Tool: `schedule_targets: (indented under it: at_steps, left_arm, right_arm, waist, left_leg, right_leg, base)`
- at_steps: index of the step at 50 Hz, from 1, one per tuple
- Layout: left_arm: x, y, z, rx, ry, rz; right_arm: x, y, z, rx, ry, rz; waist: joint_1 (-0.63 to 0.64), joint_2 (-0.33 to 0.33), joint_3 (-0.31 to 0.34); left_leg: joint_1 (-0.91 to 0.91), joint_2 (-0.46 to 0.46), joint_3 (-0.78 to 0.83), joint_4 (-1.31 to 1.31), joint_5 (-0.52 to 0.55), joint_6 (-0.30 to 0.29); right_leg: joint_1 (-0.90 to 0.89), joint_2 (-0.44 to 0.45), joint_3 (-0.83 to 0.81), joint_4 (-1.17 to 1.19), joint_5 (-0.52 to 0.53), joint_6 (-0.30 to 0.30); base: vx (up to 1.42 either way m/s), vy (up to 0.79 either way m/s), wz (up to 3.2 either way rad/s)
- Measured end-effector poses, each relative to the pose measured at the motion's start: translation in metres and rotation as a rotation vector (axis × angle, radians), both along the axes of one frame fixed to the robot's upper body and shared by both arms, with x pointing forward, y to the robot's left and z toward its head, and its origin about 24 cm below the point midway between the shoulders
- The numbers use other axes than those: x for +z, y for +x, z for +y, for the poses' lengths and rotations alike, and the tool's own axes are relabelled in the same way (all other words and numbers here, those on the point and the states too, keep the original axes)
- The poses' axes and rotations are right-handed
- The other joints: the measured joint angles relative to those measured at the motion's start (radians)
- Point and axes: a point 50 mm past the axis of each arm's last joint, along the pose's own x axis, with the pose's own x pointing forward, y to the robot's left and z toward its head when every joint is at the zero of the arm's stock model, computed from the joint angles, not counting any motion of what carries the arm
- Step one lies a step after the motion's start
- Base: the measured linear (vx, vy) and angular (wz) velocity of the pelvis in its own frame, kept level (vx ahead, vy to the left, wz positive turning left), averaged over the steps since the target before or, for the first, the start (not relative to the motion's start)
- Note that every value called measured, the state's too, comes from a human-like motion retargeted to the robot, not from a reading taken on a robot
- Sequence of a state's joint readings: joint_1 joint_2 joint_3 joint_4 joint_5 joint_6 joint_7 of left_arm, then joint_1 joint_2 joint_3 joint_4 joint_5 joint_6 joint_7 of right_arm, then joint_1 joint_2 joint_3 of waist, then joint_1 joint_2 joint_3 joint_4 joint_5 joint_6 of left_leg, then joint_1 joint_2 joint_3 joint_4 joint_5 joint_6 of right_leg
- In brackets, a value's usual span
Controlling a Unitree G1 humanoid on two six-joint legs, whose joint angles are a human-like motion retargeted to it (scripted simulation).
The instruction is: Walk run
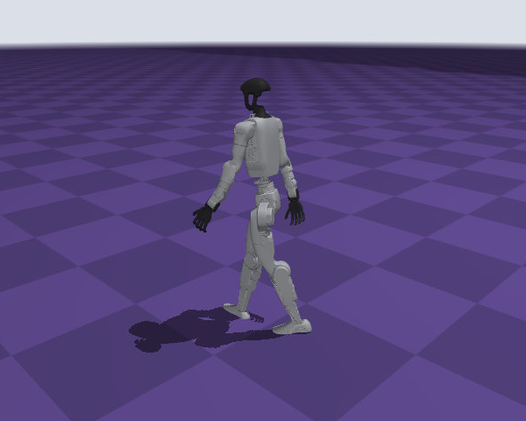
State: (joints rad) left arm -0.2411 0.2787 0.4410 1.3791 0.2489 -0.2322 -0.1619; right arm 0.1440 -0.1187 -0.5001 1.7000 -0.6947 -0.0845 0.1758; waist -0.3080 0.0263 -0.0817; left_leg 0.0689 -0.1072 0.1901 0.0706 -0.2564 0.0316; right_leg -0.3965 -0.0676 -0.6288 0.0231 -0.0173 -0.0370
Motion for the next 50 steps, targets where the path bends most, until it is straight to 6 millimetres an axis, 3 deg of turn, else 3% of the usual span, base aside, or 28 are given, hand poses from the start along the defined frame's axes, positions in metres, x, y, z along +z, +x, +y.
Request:
schedule_targets:
  at_steps: [3, 5, 8, 11, 12, 15, 17, 20, 23, 26, 29, 30, 32, 35, 38, 40, 42, 43, 45, 47, 48, 50]
  left_arm:
    - [-0.017, -0.029, -0.02, -0.082, -0.091, 0.105]
    - [-0.029, -0.06, -0.029, -0.141, -0.152, 0.235]
    - [-0.044, -0.121, -0.044, -0.192, -0.17, 0.463]
    - [-0.05, -0.18, -0.058, -0.146, -0.169, 0.632]
    - [-0.049, -0.199, -0.063, -0.121, -0.189, 0.686]
    - [-0.045, -0.252, -0.085, -0.059, -0.296, 0.816]
    - [-0.039, -0.279, -0.1, -0.043, -0.367, 0.875]
    - [-0.03, -0.309, -0.115, -0.043, -0.446, 0.954]
    - [-0.022, -0.328, -0.122, -0.062, -0.482, 1.024]
    - [-0.019, -0.335, -0.119, -0.075, -0.484, 1.064]
    - [-0.021, -0.329, -0.107, -0.08, -0.439, 1.05]
    - [-0.023, -0.325, -0.101, -0.078, -0.415, 1.036]
    - [-0.026, -0.314, -0.086, -0.062, -0.357, 0.995]
    - [-0.03, -0.298, -0.062, -0.016, -0.282, 0.943]
    - [-0.029, -0.288, -0.041, 0.063, -0.226, 0.919]
    - [-0.027, -0.282, -0.028, 0.107, -0.198, 0.904]
    - [-0.026, -0.277, -0.018, 0.162, -0.179, 0.889]
    - [-0.025, -0.276, -0.014, 0.2, -0.179, 0.878]
    - [-0.025, -0.271, -0.008, 0.241, -0.176, 0.847]
    - [-0.026, -0.26, -0.001, 0.241, -0.162, 0.805]
    - [-0.026, -0.253, 0.004, 0.235, -0.151, 0.788]
    - [-0.027, -0.237, 0.012, 0.206, -0.117, 0.759]
  right_arm:
    - [-0.001, 0.006, -0.004, 0.008, 0.004, -0.024]
    - [-0.001, 0.01, -0.008, 0.023, 0.009, -0.044]
    - [-0.001, 0.016, -0.011, 0.02, 0.003, -0.057]
    - [-0.005, 0.044, -0.016, 0.051, -0.015, -0.128]
    - [-0.006, 0.055, -0.018, 0.072, -0.023, -0.166]
    - [-0.006, 0.097, -0.027, 0.137, -0.063, -0.317]
    - [-0.003, 0.125, -0.032, 0.19, -0.089, -0.433]
    - [0.006, 0.164, -0.036, 0.268, -0.114, -0.59]
    - [0.015, 0.191, -0.037, 0.314, -0.132, -0.701]
    - [0.018, 0.202, -0.037, 0.329, -0.137, -0.734]
    - [0.015, 0.194, -0.038, 0.308, -0.131, -0.692]
    - [0.013, 0.188, -0.038, 0.295, -0.127, -0.667]
    - [0.007, 0.169, -0.038, 0.26, -0.118, -0.592]
    - [-0.002, 0.129, -0.035, 0.202, -0.101, -0.429]
    - [-0.004, 0.073, -0.03, 0.161, -0.064, -0.194]
    - [-0.001, 0.034, -0.028, 0.148, -0.028, -0.03]
    - [0.003, 0.004, -0.022, 0.166, 0.02, 0.113]
    - [0.005, -0.007, -0.02, 0.192, 0.038, 0.162]
    - [0.008, -0.02, -0.017, 0.238, 0.056, 0.198]
    - [0.007, -0.018, -0.017, 0.277, 0.081, 0.156]
    - [0.006, -0.014, -0.017, 0.296, 0.103, 0.129]
    - [0.005, -0.005, -0.018, 0.321, 0.135, 0.096]
  waist:
    - [-0.06, 0.042, -0.007]
    - [-0.07, 0.056, -0.017]
    - [-0.037, 0.019, -0.039]
    - [0.024, -0.065, -0.062]
    - [0.025, -0.081, -0.07]
    - [0.042, -0.113, -0.08]
    - [0.063, -0.135, -0.082]
    - [0.09, -0.142, -0.077]
    - [0.117, -0.131, -0.066]
    - [0.143, -0.105, -0.048]
    - [0.153, -0.086, -0.033]
    - [0.158, -0.086, -0.029]
    - [0.178, -0.079, -0.013]
    - [0.198, -0.071, 0.007]
    - [0.228, -0.087, -0.003]
    - [0.256, -0.118, -0.024]
    - [0.226, -0.144, -0.065]
    - [0.203, -0.143, -0.078]
    - [0.171, -0.133, -0.089]
    - [0.182, -0.12, -0.097]
    - [0.199, -0.115, -0.103]
    - [0.224, -0.104, -0.114]
  left_leg:
    - [0.006, 0.039, -0.022, 0.066, 0.068, -0.056]
    - [0.006, 0.068, -0.008, 0.144, 0.177, -0.114]
    - [-0.073, 0.061, -0.038, 0.4, 0.447, -0.19]
    - [-0.204, -0.014, -0.06, 0.696, 0.592, -0.166]
    - [-0.24, -0.037, -0.084, 0.762, 0.591, -0.147]
    - [-0.336, -0.046, -0.121, 0.865, 0.434, -0.126]
    - [-0.386, -0.01, -0.092, 0.835, 0.353, -0.063]
    - [-0.436, 0.056, -0.044, 0.675, 0.241, 0.03]
    - [-0.454, 0.071, -0.037, 0.435, 0.239, 0.036]
    - [-0.466, 0.051, -0.106, 0.204, 0.243, -0.005]
    - [-0.495, 0.0, -0.227, 0.028, 0.224, -0.043]
    - [-0.506, -0.02, -0.265, -0.022, 0.225, -0.062]
    - [-0.502, -0.037, -0.342, -0.093, 0.236, -0.18]
    - [-0.471, -0.051, -0.449, -0.1, 0.277, -0.247]
    - [-0.416, -0.051, -0.472, -0.055, 0.369, -0.204]
    - [-0.391, -0.063, -0.448, -0.063, 0.369, -0.073]
    - [-0.381, -0.07, -0.455, -0.056, 0.327, -0.021]
    - [-0.377, -0.045, -0.439, -0.045, 0.302, -0.031]
    - [-0.355, -0.012, -0.427, -0.03, 0.259, -0.025]
    - [-0.32, 0.034, -0.344, -0.04, 0.222, -0.01]
    - [-0.303, 0.057, -0.288, -0.049, 0.205, -0.005]
    - [-0.275, 0.088, -0.204, -0.057, 0.172, 0.003]
  right_leg:
    - [0.031, -0.009, -0.049, 0.031, 0.053, -0.1]
    - [0.027, 0.033, 0.122, 0.051, 0.047, -0.174]
    - [0.067, 0.003, 0.194, 0.094, 0.009, -0.167]
    - [0.107, -0.016, 0.259, 0.104, -0.019, -0.168]
    - [0.124, -0.02, 0.266, 0.102, -0.025, -0.166]
    - [0.172, -0.004, 0.341, 0.081, -0.029, -0.167]
    - [0.21, 0.007, 0.371, 0.057, -0.026, -0.174]
    - [0.252, 0.052, 0.445, 0.039, -0.029, -0.184]
    - [0.283, 0.106, 0.534, 0.043, -0.041, -0.191]
    - [0.324, 0.174, 0.626, 0.048, -0.058, -0.201]
    - [0.367, 0.219, 0.688, 0.055, -0.081, -0.204]
    - [0.38, 0.228, 0.709, 0.058, -0.089, -0.203]
    - [0.414, 0.259, 0.751, 0.065, -0.102, -0.207]
    - [0.46, 0.305, 0.797, 0.081, -0.111, -0.213]
    - [0.489, 0.321, 0.836, 0.12, -0.065, -0.187]
    - [0.492, 0.297, 0.84, 0.169, 0.004, -0.139]
    - [0.449, 0.268, 0.789, 0.251, 0.153, -0.061]
    - [0.423, 0.272, 0.782, 0.31, 0.239, -0.005]
    - [0.358, 0.271, 0.74, 0.452, 0.366, 0.141]
    - [0.286, 0.232, 0.665, 0.589, 0.434, 0.277]
    - [0.242, 0.199, 0.617, 0.651, 0.439, 0.277]
    - [0.149, 0.152, 0.552, 0.758, 0.319, 0.187]
  base:
    - [0.65, -0.27, 0.61]
    - [0.69, -0.36, 0.07]
    - [0.74, -0.5, -0.78]
    - [0.52, -0.38, -1.82]
    - [0.57, -0.36, -1.43]
    - [0.52, -0.27, -1.73]
    - [0.46, -0.25, -2.02]
    - [0.49, -0.25, -2.02]
    - [0.47, -0.22, -1.98]
    - [0.48, -0.2, -1.79]
    - [0.54, -0.21, -1.14]
    - [0.56, -0.22, -1.1]
    - [0.67, -0.22, -1.08]
    - [0.65, -0.19, -0.98]
    - [0.73, -0.19, -1.29]
    - [0.77, -0.22, -1.38]
    - [0.68, -0.27, -0.94]
    - [0.73, -0.33, -1.13]
    - [0.66, -0.34, -1.55]
    - [0.48, -0.28, -2.45]
    - [0.44, -0.23, -2.91]
    - [0.31, -0.13, -2.72]
